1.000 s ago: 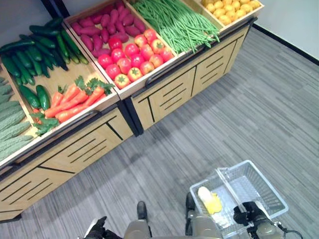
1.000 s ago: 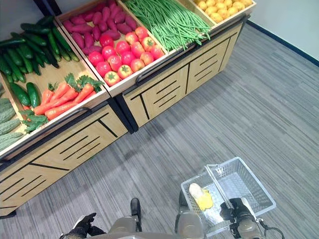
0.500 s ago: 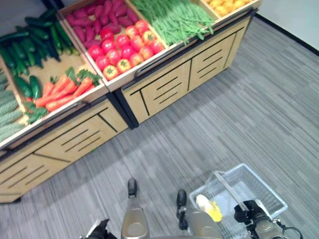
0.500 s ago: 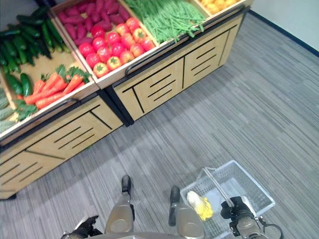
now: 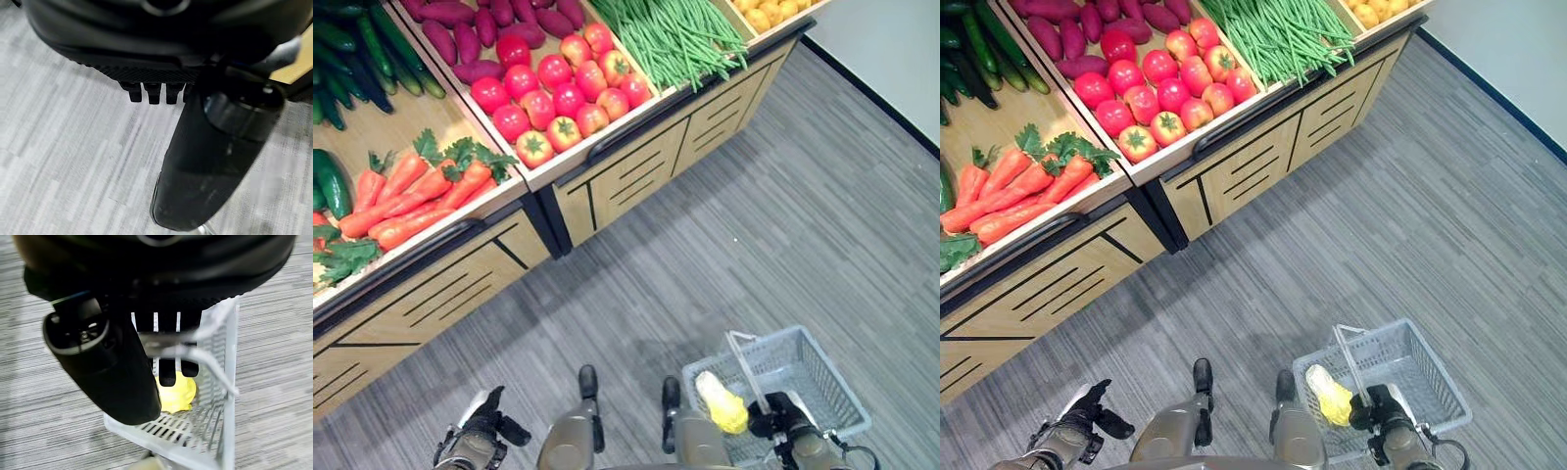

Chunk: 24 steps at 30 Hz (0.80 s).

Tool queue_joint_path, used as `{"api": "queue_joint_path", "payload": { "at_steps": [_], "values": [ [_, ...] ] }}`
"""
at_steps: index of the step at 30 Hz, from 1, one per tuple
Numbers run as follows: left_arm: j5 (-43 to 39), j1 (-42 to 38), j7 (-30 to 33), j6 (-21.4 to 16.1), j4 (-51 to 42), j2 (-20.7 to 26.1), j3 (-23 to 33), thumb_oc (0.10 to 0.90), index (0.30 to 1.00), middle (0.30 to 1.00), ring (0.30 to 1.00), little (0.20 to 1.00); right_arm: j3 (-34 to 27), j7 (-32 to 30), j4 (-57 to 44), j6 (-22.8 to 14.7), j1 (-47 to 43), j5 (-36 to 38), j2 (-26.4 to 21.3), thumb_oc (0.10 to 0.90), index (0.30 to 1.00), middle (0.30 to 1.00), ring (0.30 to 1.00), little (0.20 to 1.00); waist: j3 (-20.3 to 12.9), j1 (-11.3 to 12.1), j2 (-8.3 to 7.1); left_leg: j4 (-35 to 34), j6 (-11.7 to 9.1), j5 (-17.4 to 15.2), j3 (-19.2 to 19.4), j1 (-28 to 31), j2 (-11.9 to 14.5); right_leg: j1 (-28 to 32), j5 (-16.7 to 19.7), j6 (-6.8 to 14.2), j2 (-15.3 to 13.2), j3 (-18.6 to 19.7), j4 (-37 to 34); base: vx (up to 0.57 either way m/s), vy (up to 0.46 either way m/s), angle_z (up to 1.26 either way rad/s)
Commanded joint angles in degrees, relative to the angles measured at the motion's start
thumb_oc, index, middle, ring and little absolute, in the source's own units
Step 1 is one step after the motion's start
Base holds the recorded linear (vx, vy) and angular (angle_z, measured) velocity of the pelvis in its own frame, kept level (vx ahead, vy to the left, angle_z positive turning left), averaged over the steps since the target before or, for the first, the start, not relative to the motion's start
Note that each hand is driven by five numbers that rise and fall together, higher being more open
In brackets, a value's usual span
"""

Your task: Get the vegetables into the basket

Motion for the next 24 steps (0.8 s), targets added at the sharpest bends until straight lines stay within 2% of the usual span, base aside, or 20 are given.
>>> {"api": "queue_joint_path", "payload": {
  "at_steps": [1, 10, 15, 19, 22, 24],
  "values": [
    [1.6, 5.2, 0.6, 0.2, 0.2, -0.2, 1.2, 0.9, 1.0, 1.0, 1.0, 1.0, 1.2, -1.1, -1.3, -0.3, 1.7, -0.1, -3.5, 0.4, 0.3, 0.3, 0.3, 0.3, -0.2, -0.4, -1.29, 4.0, -3.4, -2.3, -1.2, -3.1, 3.7, 5.2, 10.7, 4.6, -4.5, 0.9, 0.2, 0.03, 0.042, -0.02],
    [1.6, 5.0, 0.7, -0.2, 0.0, -0.6, 0.9, 0.9, 1.0, 1.0, 1.0, 1.0, 2.3, -0.9, -1.0, -0.5, 1.9, -0.9, -2.8, 0.4, 0.3, 0.3, 0.3, 0.3, -1.4, -0.9, -0.86, 0.6, -3.3, -1.5, -0.8, -0.5, 2.9, 5.4, 12.1, 5.2, -4.9, 0.8, 0.3, 0.02, 0.02, -0.01],
    [1.6, 5.2, 0.5, -0.4, -0.3, -0.8, 0.7, 0.9, 1.0, 1.0, 1.0, 1.0, 2.7, -0.6, -1.3, -0.6, 1.9, -1.2, -3.0, 0.4, 0.3, 0.3, 0.3, 0.3, -1.6, -1.0, -1.31, 1.2, -3.0, -2.1, -1.0, -0.6, 2.1, 5.9, 14.2, 5.9, -5.5, 0.7, -0.3, 0.0, 0.0, 0.0],
    [1.0, 5.1, 0.2, -0.5, -0.6, -0.7, 0.7, 0.9, 1.0, 1.0, 1.0, 1.0, 2.7, -0.4, -1.5, -0.4, 1.6, -1.1, -3.2, 0.4, 0.3, 0.3, 0.3, 0.3, -1.6, -0.7, -1.61, 2.1, -2.4, -3.2, -1.1, -1.0, 1.3, 6.0, 17.4, 6.4, -6.1, 1.2, 0.3, 0.02, 0.05, 0.01],
    [-0.2, 5.1, 0.2, -0.7, -1.4, -0.3, 1.3, 0.9, 1.0, 1.0, 1.0, 1.0, 3.0, -0.1, -1.2, -0.2, 1.1, -1.2, -3.4, 0.4, 0.3, 0.3, 0.3, 0.3, -1.3, -0.2, -1.18, 2.0, -1.5, -3.5, -1.8, -0.6, 0.7, 5.1, 19.9, 6.2, -6.0, 1.6, 3.5, 0.04, 0.121, 0.01],
    [-0.6, 5.1, 0.2, -0.8, -1.7, -0.2, 1.5, 0.9, 1.0, 1.0, 1.0, 1.0, 3.2, -0.1, -1.4, -0.2, 0.7, -1.2, -3.5, 0.4, 0.3, 0.3, 0.3, 0.3, -1.1, 0.1, -0.81, 1.7, -1.1, -3.6, -2.0, -0.2, 0.7, 4.1, 19.4, 6.0, -5.8, 1.3, 6.3, 0.05, 0.151, 0.0]
  ]
}}
